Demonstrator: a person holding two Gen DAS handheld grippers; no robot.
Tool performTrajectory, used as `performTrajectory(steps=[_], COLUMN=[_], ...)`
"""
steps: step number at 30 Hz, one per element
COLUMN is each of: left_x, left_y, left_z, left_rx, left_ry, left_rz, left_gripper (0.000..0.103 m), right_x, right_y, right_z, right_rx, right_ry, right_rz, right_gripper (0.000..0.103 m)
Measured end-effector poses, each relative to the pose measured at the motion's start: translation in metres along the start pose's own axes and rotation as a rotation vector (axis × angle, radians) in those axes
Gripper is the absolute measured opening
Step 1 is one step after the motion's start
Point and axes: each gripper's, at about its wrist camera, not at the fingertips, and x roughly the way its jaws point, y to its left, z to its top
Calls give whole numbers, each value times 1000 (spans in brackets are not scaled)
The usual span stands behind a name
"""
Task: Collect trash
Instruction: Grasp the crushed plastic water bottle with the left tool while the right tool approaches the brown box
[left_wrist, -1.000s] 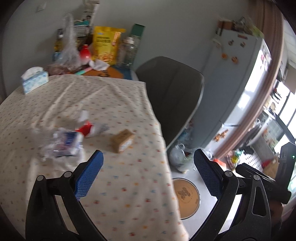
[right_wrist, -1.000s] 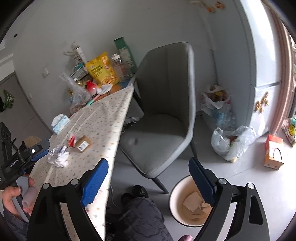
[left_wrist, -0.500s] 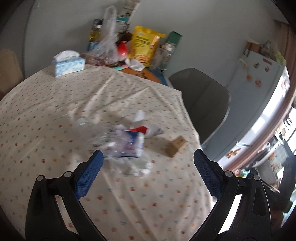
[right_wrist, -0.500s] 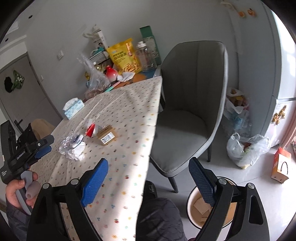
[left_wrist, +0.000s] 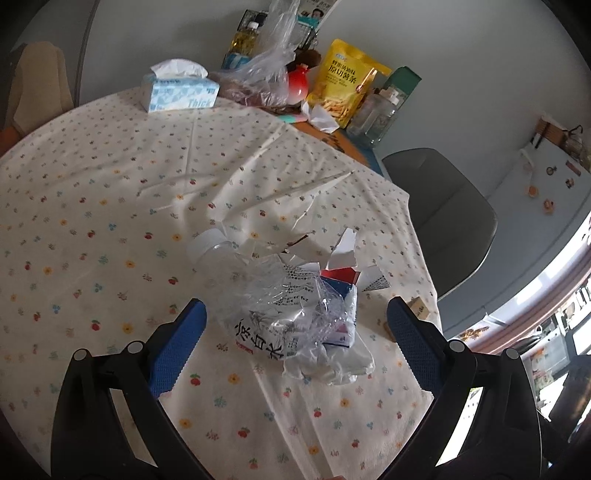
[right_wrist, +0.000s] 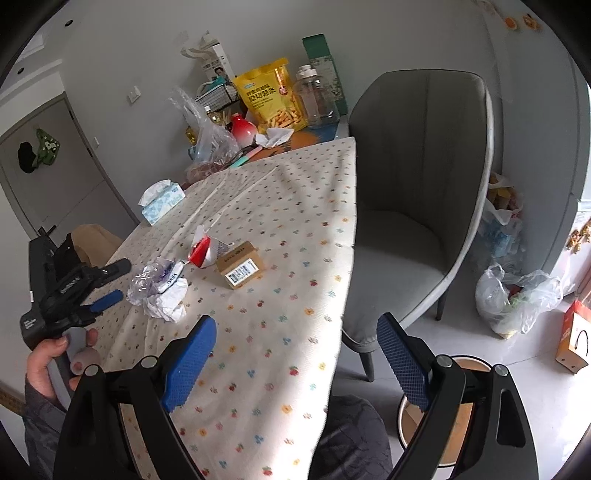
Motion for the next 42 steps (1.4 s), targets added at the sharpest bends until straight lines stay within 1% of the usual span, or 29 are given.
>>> performTrajectory(steps=[5, 9, 13, 14, 15, 17, 22, 27, 31, 33, 35, 39, 42], left_x=[15, 27, 27, 25, 24, 22, 9, -13, -31, -39, -47, -62, -66], left_y=[0, 2, 11, 13, 15, 17, 21, 29, 38, 43, 47, 53, 55], left_z=[1, 1, 0, 0, -1, 0, 0, 2, 4, 4, 2, -3, -12], left_rx=[-21, -39, -98, -110, -115, -119, -108, -101, -91, -88, -93, -113, -141], left_ry=[10, 33, 16, 10, 7, 4, -21, -56, -85, -93, -99, -129, -139], left_rz=[19, 34, 7, -1, -1, 1, 15, 38, 71, 96, 118, 150, 146], left_gripper=[97, 97, 97, 95, 85, 83, 83, 83, 83, 83, 83, 83, 83], right_x=[13, 19, 21, 22, 23, 26, 35, 47, 64, 75, 85, 102, 111], right_y=[11, 18, 18, 18, 18, 20, 28, 41, 52, 57, 59, 66, 67], right_z=[6, 8, 8, 7, 7, 5, 6, 9, 15, 17, 19, 24, 33], right_rx=[-16, -23, -22, -20, -18, -18, -30, -56, -93, -108, -115, -152, -172], right_ry=[14, 20, 25, 28, 30, 37, 46, 55, 72, 83, 95, 102, 94], right_rz=[25, 36, 40, 40, 40, 43, 58, 82, 100, 96, 102, 93, 76], right_gripper=[87, 87, 87, 87, 87, 87, 87, 87, 87, 83, 81, 80, 80])
